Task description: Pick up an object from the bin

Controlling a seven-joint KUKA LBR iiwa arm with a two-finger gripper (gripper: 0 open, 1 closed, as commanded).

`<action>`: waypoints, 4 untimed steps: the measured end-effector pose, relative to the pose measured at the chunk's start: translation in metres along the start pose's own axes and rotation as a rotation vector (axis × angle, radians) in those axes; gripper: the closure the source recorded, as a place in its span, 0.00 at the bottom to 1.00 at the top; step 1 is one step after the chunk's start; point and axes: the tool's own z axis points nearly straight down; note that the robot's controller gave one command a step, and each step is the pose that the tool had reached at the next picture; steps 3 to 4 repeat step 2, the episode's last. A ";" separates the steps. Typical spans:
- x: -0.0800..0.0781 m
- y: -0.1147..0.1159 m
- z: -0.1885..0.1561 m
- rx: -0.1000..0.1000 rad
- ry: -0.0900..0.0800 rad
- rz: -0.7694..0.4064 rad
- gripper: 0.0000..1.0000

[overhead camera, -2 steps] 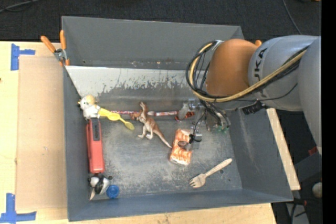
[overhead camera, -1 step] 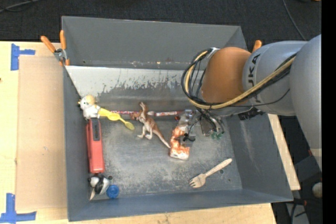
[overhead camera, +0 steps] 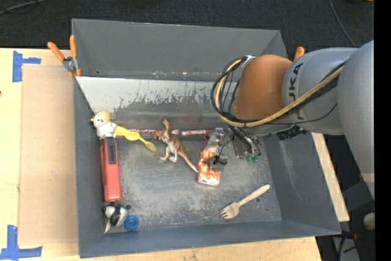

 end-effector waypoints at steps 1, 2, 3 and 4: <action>0.004 0.000 -0.026 0.000 0.007 -0.085 1.00; -0.003 -0.012 -0.118 -0.001 0.002 -0.044 1.00; -0.003 -0.012 -0.118 -0.001 0.002 -0.044 1.00; -0.003 -0.012 -0.118 -0.001 0.002 -0.044 1.00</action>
Offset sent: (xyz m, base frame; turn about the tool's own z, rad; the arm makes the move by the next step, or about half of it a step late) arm 0.0034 -0.0156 0.1336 -0.0291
